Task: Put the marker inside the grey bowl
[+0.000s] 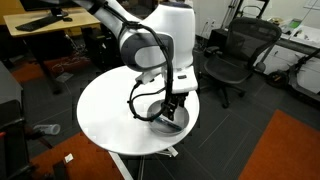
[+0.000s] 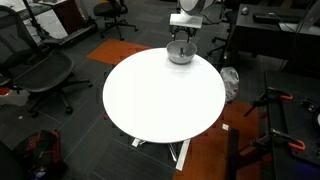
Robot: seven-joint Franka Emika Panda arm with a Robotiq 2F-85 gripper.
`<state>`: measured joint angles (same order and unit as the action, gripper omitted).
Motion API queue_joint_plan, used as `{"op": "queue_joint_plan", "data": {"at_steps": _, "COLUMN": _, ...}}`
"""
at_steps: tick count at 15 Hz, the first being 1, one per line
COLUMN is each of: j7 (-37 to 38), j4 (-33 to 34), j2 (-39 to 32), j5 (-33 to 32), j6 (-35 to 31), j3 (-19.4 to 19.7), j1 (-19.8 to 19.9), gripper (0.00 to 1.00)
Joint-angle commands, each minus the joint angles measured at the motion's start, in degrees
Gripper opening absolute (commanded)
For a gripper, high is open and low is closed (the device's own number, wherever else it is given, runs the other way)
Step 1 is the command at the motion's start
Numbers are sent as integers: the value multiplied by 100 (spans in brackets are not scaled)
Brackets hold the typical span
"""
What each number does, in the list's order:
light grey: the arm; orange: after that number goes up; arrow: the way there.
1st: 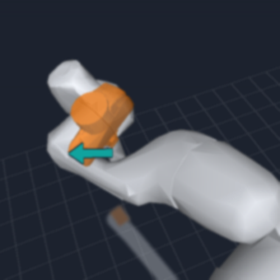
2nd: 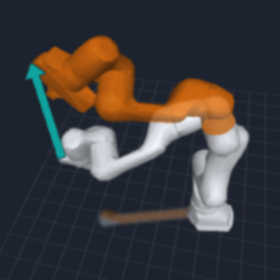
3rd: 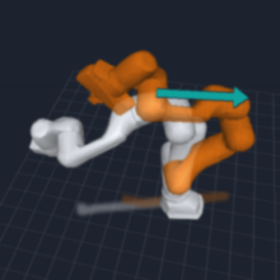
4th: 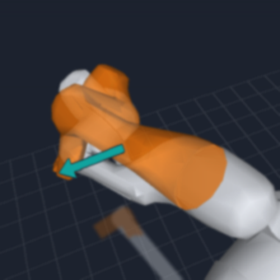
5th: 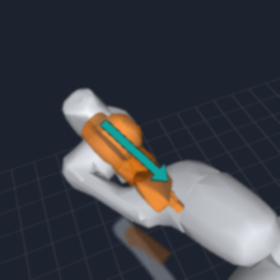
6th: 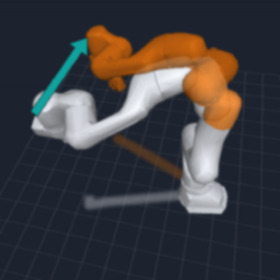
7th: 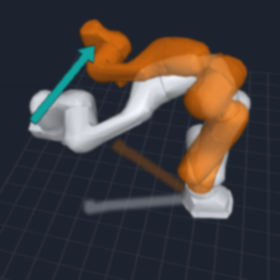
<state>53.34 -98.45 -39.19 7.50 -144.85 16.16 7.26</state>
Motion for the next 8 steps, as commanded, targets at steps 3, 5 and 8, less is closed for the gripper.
{"op": "queue_joint_plan", "data": {"at_steps": 3, "j7": 40, "j4": 121, "j2": 36, "j5": 84, "j6": 205, "j3": -25, "j1": 45, "gripper": 100}}
{"op": "queue_joint_plan", "data": {"at_steps": 5, "j7": 17, "j4": 107, "j2": 38, "j5": 107, "j6": 198, "j3": -45, "j1": 62, "gripper": 100}}
{"op": "queue_joint_plan", "data": {"at_steps": 8, "j7": -8, "j4": 49, "j2": -11, "j5": 32, "j6": 31, "j3": -2, "j1": 22, "gripper": 100}}
